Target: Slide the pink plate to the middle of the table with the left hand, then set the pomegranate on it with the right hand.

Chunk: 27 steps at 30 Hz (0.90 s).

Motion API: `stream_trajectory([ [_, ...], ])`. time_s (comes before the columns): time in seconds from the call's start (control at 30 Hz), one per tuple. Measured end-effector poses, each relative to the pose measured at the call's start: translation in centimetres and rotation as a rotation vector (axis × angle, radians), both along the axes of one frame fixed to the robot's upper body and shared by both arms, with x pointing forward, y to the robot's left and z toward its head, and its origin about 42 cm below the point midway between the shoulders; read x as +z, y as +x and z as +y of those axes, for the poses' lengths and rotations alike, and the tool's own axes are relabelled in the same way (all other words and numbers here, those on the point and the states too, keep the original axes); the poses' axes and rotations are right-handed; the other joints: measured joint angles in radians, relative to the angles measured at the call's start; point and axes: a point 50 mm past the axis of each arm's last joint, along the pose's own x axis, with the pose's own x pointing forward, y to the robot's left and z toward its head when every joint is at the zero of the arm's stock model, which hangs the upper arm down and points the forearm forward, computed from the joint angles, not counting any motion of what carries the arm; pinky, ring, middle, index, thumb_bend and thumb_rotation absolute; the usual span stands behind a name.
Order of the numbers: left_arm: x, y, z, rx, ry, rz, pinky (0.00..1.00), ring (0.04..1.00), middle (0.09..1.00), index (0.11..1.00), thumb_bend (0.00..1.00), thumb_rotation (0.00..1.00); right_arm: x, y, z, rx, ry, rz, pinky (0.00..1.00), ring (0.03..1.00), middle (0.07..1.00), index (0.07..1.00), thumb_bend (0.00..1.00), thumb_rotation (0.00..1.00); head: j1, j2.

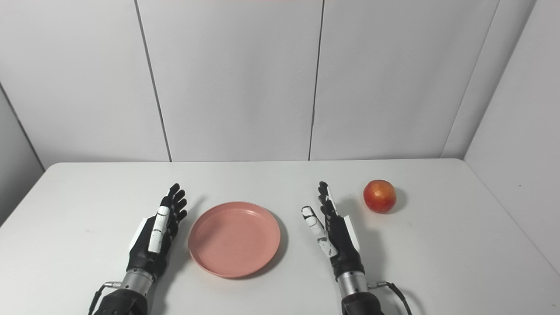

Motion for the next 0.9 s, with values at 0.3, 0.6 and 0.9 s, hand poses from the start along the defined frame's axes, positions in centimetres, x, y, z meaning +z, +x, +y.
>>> stream_trajectory([
  [0.3,0.0,0.0,0.1,0.001,0.000,0.002,1.00,1.000,1.000,1.000,0.65,1.00,1.5,0.4,-3.2,-0.079,-0.038,-0.089,1.00,0.995,0.994,1.000,0.69,0.87,-0.012,-0.015],
  [0.6,0.0,0.0,0.2,-0.001,-0.004,0.003,1.00,1.000,1.000,1.000,0.65,1.00,3.9,1.5,-5.6,-0.227,-0.102,-0.228,0.95,0.958,0.973,0.978,0.72,0.86,-0.064,-0.026],
  [0.9,0.0,0.0,1.3,-0.006,-0.031,0.004,1.00,1.000,1.000,1.000,0.64,1.00,5.6,2.2,-7.6,-0.322,-0.256,-0.315,0.93,0.948,0.959,0.965,0.69,0.77,-0.150,-0.037],
])
